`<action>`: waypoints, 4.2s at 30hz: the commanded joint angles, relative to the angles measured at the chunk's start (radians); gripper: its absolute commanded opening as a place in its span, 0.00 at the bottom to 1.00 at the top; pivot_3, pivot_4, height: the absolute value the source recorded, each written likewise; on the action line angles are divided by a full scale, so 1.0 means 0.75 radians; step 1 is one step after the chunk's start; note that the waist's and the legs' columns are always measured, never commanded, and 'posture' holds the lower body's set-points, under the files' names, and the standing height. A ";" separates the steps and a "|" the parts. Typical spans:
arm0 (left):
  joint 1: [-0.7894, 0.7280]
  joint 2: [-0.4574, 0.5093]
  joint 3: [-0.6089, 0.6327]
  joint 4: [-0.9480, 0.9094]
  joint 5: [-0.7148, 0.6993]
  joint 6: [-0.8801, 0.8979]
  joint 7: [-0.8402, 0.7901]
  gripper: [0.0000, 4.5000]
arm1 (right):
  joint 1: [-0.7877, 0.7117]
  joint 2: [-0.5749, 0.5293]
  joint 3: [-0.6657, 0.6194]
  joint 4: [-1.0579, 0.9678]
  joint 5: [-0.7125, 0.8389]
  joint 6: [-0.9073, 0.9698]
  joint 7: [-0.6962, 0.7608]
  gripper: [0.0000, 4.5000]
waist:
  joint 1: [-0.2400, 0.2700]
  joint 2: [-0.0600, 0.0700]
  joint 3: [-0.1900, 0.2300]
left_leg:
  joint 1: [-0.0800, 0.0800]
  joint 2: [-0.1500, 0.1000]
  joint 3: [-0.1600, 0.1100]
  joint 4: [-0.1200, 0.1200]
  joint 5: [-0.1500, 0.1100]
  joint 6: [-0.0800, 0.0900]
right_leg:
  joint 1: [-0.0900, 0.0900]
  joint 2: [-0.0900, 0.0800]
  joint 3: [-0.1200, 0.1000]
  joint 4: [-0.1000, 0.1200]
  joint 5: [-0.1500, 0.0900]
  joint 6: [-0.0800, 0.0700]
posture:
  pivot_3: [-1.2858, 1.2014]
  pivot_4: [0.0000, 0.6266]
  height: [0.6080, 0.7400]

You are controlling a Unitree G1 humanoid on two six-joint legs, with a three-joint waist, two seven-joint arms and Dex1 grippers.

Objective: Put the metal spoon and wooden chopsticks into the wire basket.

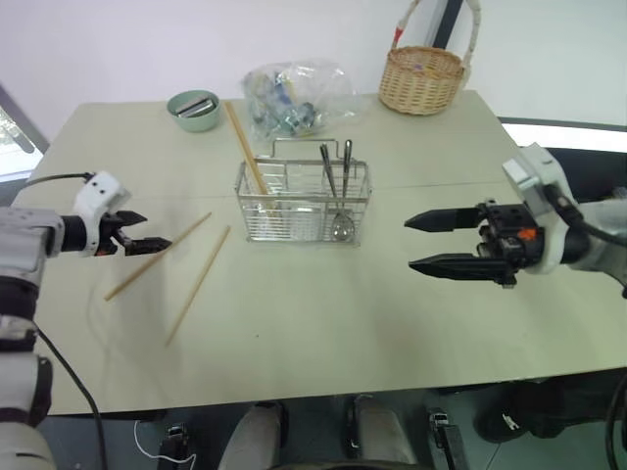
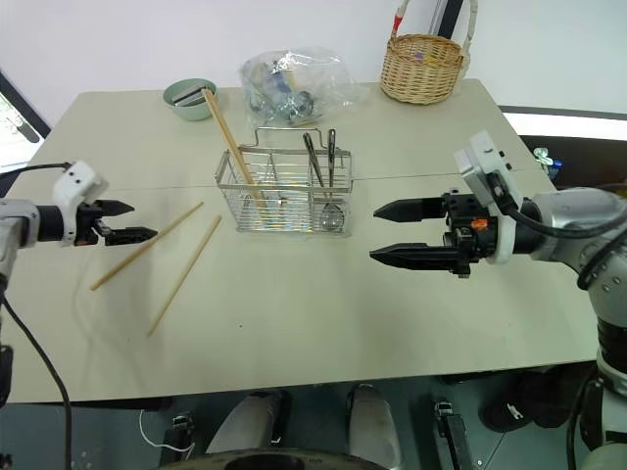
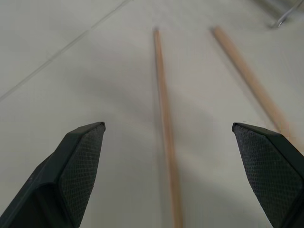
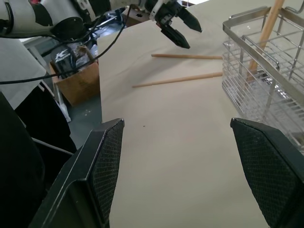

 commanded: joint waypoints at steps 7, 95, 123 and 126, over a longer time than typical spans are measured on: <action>-0.251 -0.148 -0.112 0.422 0.281 -0.204 0.035 1.00 | 0.116 -0.007 -0.175 -0.186 0.202 0.061 -0.207 0.81 | 0.004 -0.004 -0.001 | 0.000 0.000 0.000 0.001 0.000 0.000 | 0.000 0.000 -0.001 0.000 0.000 0.001 | 0.52 0.24 0.64; -0.502 -0.089 0.080 -0.732 -0.348 1.239 0.586 0.86 | 0.373 0.122 -0.096 -0.177 0.223 -0.192 -0.517 0.83 | 0.023 -0.005 -0.001 | 0.001 -0.004 -0.005 0.018 -0.002 0.003 | 0.013 0.001 -0.001 -0.001 0.006 0.014 | 0.52 0.24 0.64; 0.031 -0.386 -0.157 -0.997 -0.305 1.568 0.923 0.75 | 0.386 0.148 -0.124 -0.221 0.290 -0.149 -0.655 0.83 | 0.037 0.006 -0.008 | 0.002 -0.005 -0.005 0.016 -0.002 0.002 | 0.014 -0.003 0.000 -0.002 0.005 0.011 | 0.52 0.24 0.64; 0.011 -0.404 -0.150 -0.969 -0.293 1.567 0.922 0.47 | 0.397 0.144 -0.133 -0.227 0.300 -0.151 -0.667 0.83 | 0.039 0.007 -0.008 | 0.003 -0.005 -0.005 0.017 -0.002 0.003 | 0.014 -0.003 0.000 -0.002 0.004 0.011 | 0.52 0.24 0.64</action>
